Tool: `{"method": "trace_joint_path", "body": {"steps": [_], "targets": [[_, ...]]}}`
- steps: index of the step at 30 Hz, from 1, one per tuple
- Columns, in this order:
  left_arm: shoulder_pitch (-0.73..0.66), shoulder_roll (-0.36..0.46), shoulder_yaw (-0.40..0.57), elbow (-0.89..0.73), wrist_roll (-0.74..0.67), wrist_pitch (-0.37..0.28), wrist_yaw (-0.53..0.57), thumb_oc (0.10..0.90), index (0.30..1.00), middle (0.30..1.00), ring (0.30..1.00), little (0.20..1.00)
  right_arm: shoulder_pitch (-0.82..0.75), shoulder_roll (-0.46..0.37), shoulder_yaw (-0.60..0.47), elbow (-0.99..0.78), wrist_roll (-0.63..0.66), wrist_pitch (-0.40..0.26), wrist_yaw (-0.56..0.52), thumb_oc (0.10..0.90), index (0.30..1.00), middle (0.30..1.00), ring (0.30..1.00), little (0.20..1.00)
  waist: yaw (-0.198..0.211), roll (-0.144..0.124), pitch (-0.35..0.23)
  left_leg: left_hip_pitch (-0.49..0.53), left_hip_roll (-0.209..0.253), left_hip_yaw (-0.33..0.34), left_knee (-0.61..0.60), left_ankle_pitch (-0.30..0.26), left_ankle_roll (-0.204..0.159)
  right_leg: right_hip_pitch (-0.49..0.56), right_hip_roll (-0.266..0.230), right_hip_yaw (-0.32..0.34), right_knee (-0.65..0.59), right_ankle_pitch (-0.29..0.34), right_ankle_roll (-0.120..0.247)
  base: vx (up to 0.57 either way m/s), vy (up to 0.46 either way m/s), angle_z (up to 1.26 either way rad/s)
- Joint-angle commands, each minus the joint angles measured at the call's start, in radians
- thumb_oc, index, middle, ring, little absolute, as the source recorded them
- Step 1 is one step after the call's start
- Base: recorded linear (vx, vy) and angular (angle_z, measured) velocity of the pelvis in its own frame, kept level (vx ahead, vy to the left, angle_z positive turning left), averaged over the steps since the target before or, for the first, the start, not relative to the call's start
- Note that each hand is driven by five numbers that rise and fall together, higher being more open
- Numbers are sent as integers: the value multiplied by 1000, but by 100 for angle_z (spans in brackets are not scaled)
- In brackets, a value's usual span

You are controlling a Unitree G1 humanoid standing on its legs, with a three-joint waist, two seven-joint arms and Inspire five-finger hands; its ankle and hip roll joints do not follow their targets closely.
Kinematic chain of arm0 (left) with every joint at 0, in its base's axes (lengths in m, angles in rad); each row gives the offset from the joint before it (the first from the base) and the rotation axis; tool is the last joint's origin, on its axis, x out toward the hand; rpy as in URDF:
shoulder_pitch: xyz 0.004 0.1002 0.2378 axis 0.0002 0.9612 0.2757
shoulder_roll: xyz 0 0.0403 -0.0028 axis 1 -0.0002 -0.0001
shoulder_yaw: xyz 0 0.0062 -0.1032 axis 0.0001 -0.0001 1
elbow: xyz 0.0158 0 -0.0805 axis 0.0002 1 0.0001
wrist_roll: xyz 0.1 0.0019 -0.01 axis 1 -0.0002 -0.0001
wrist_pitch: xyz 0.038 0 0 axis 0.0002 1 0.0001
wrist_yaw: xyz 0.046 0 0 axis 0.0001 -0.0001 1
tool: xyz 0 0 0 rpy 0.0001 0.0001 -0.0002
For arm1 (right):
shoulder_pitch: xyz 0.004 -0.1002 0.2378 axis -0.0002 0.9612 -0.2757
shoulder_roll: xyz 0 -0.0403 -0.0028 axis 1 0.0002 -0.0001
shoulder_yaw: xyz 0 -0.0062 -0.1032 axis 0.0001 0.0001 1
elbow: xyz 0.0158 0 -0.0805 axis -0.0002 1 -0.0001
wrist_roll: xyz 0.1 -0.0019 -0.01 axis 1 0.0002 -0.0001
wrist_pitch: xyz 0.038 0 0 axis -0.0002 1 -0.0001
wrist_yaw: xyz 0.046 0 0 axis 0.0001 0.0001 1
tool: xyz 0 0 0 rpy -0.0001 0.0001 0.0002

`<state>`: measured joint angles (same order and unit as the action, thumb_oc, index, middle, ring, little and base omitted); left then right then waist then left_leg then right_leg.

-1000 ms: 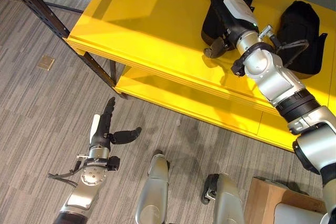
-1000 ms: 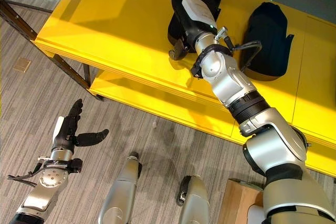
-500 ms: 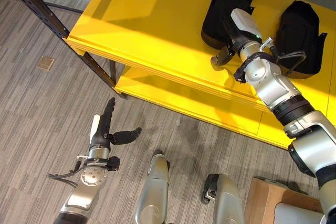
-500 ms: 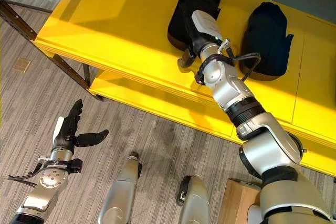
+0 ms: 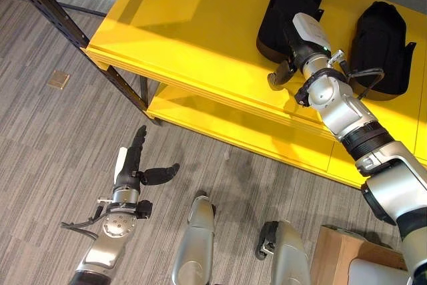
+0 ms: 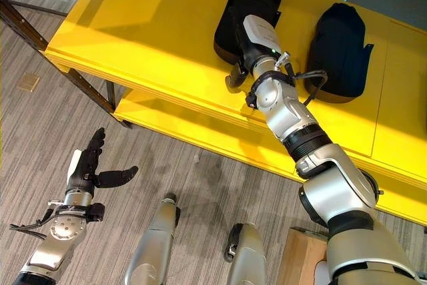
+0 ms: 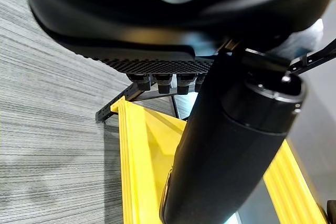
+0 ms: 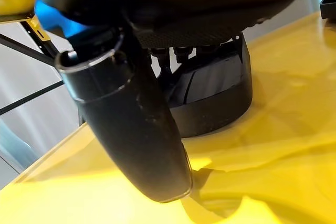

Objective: Move parts from the plastic box to the shelf.

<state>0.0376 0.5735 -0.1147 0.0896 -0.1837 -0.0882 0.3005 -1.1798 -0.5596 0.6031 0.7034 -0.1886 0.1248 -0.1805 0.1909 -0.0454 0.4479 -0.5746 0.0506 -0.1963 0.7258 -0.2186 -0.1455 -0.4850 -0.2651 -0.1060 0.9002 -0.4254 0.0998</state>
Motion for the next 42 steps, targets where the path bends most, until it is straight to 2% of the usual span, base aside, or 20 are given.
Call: {"method": "trace_joint_path", "body": {"steps": [1,13,24,28,32,37,41,42], "targets": [[-22,62,43,-68,23,-83,40,900,1000,1000,1000,1000,-104,9,-24,53,-41,-36,-49,900,1000,1000,1000,1000,20,5,-18,-25,37,-55,5,-5,55,65,-29,23,-122,109,12,0,0,0],[-18,56,53,-81,25,-84,45,900,1000,1000,1000,1000,-90,25,-7,37,-57,-33,-23,900,1000,1000,1000,1000,24,2,-10,-34,35,-57,9,-4,55,59,-32,21,-116,107,12,0,0,0],[-11,52,63,-89,24,-85,44,900,1000,1000,1000,1000,-75,80,-2,51,-25,-42,10,900,1000,1000,1000,1000,27,2,1,-35,35,-58,10,-3,55,53,-33,23,-108,106,11,0,0,0],[-14,47,76,-86,31,-76,50,900,1000,1000,1000,1000,-69,59,0,-73,-18,-44,34,900,1000,1000,1000,1000,17,-8,3,-34,39,-55,11,-3,54,53,-32,25,-108,105,9,0,0,0],[-12,45,86,-90,34,-67,47,900,1000,1000,1000,1000,-51,54,-20,-102,9,-50,36,900,1000,1000,1000,1000,15,-15,0,-30,41,-53,6,-3,54,56,-33,24,-111,105,9,0,0,0],[-2,51,93,-97,23,-75,39,900,1000,1000,1000,1000,-43,84,-29,-57,60,-57,44,900,1000,1000,1000,1000,22,-15,-4,-31,39,-54,0,-1,53,60,-36,21,-116,107,10,0,0,0],[3,53,97,-95,12,-76,31,900,1000,1000,1000,1000,-52,110,-42,-41,148,-53,53,900,1000,1000,1000,1000,25,-19,-7,-29,41,-53,0,-1,53,62,-35,21,-117,109,9,0,0,0],[0,55,94,-94,8,-74,26,900,1000,1000,1000,1000,-54,134,-57,-12,203,-55,52,900,1000,1000,1000,1000,26,-19,-10,-27,41,-54,-1,0,52,62,-35,22,-119,110,10,0,0,0]]}}
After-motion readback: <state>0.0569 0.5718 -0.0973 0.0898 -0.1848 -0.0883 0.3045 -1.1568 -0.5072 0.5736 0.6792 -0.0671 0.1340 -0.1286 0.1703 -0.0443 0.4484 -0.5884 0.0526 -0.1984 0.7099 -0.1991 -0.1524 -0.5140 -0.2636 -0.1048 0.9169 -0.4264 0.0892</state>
